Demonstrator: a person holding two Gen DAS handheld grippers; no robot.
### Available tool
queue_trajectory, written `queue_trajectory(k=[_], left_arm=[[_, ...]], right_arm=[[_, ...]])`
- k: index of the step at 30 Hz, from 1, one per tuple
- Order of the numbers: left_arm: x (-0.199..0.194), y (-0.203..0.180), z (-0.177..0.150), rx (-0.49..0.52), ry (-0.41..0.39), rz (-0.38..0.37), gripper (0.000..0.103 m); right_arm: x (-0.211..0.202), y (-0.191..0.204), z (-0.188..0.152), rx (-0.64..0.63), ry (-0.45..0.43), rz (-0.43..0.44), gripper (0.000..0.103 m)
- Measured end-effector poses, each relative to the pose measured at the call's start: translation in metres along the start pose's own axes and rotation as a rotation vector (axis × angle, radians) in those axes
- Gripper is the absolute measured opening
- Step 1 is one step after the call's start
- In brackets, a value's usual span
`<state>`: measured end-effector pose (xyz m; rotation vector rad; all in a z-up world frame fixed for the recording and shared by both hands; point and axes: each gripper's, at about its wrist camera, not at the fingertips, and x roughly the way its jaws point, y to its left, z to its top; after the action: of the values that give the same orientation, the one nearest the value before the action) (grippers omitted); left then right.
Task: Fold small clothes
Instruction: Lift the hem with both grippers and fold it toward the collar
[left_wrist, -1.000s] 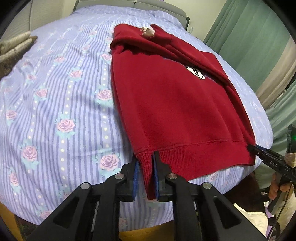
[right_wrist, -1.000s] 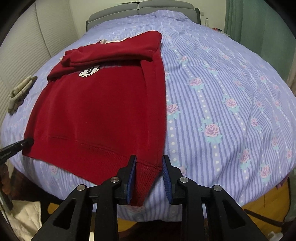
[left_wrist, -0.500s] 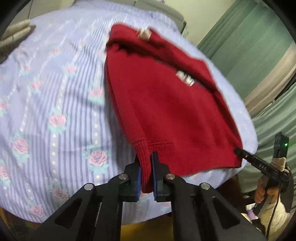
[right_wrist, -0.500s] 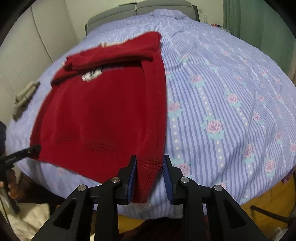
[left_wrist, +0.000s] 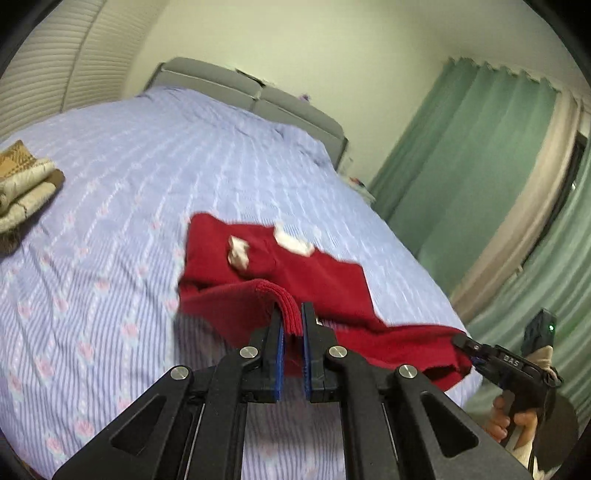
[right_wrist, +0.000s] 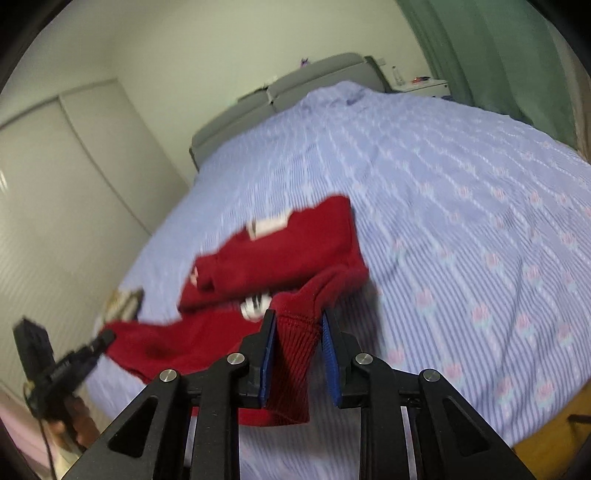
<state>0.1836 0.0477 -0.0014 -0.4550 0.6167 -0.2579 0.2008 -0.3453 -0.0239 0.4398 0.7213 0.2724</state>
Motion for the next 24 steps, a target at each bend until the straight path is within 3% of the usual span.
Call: queue_trajectory(k=[6,13,24], left_arm=[[0.025,0.014,0.041,-0.086,-0.049,0.038,0.010],[0.072,0.024,0.093,-0.105,-0.056,0.098,0.010],[0.177,0.059,0.125,-0.152,0.075,0.201,0.010]], right_arm=[[0.016,0.006,0.042,0.106,-0.078,0.015,0.024],[0.054,0.007,0.088,0.198,-0.109,0.009,0.024],[0.176,-0.017,0.146,0.284,0.043,-0.079,0.024]])
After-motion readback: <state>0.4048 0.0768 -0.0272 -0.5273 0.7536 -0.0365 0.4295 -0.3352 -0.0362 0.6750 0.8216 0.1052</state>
